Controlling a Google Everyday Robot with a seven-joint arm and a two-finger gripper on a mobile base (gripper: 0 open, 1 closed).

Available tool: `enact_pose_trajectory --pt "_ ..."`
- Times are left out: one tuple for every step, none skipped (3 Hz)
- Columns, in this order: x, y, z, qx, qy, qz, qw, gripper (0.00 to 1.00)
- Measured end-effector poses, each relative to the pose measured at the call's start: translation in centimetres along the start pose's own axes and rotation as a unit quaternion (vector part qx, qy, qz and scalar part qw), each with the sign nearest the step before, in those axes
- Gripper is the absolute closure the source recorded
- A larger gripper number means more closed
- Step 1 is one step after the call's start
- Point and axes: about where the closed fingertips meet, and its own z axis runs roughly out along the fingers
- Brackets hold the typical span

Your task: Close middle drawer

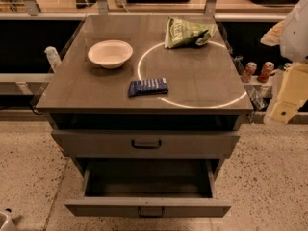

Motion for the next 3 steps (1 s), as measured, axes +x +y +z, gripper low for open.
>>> enact_pose_trajectory --pt "0.0 0.0 0.0 0.0 0.0 0.0 1.0 0.0" --pt "-0.2 0.2 -0.4 0.012 -0.001 -0.002 0.9999 0.0" --pt "1.1 2.5 2.5 0.002 -0.037 0.005 0.9993 0.0"
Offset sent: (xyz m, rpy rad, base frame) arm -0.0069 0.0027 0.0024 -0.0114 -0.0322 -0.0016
